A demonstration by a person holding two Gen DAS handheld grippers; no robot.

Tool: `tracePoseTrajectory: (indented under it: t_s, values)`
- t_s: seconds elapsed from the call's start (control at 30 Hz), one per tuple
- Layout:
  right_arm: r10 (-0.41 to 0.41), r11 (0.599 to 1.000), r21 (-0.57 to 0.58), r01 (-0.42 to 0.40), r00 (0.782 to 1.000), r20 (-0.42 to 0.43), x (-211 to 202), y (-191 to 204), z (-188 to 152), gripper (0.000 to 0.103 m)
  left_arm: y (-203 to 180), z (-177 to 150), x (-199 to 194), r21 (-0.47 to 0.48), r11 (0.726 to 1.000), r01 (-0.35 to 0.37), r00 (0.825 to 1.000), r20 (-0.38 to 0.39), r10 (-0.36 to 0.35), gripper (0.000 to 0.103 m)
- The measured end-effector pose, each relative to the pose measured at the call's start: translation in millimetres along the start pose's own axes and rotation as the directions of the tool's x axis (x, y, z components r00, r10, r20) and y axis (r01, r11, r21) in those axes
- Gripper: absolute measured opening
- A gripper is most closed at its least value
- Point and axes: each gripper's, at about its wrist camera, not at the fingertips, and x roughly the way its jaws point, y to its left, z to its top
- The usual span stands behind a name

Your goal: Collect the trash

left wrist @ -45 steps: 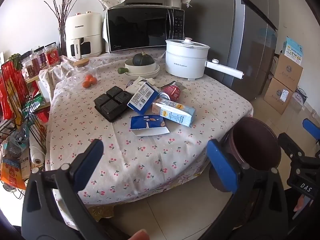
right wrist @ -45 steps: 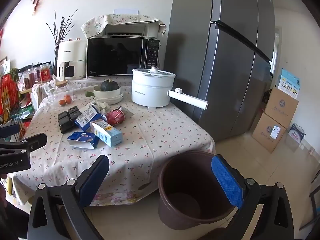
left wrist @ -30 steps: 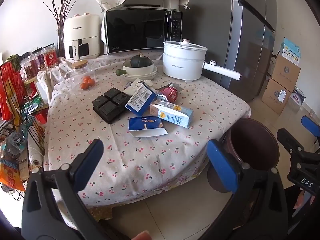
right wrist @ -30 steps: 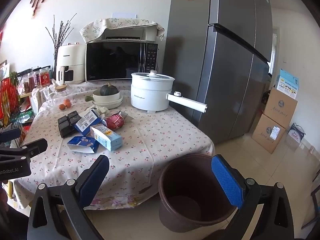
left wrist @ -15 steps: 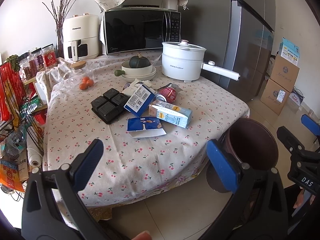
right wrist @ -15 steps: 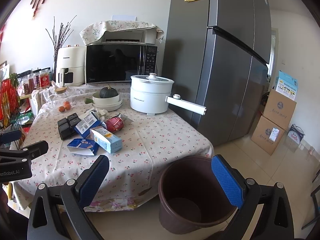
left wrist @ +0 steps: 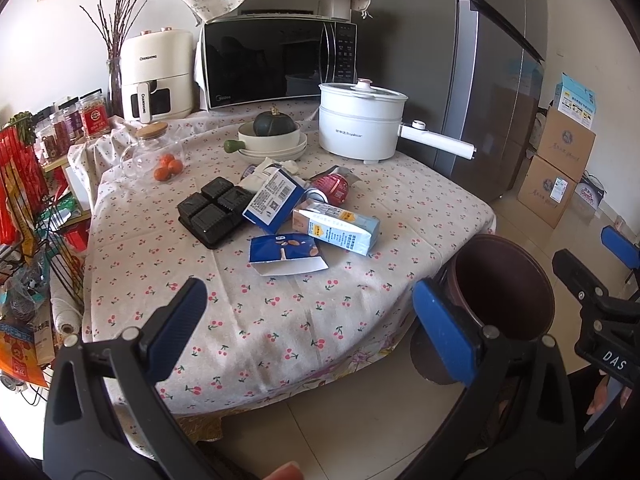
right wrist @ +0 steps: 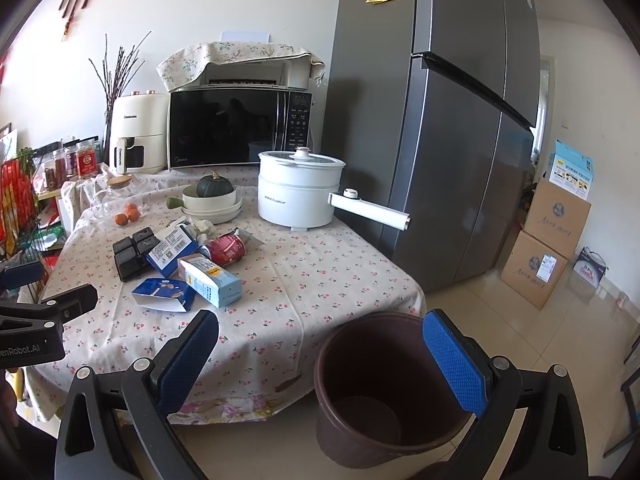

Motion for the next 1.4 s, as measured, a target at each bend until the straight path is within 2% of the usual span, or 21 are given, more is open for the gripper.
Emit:
tracePoseTrajectory:
  t_s: [0.53, 1.4]
  values:
    - [-0.041, 0.999, 0.011, 0.041, 0.999, -0.010, 2.3, -3.6, -0.8, 0.103, -3.2, -1.3, 5.4, 0.010, 1.000, 0.013, 1.000, -0.016, -0.013, 0.103]
    - [-0.102, 0.994, 0.037, 0.103, 0.994, -0.038, 8.4, -18.8, -4.1, 0.103, -18.6, 2.6, 18.2, 0.035, 0.999, -0.006, 1.000, -0.030, 0.007, 0.103]
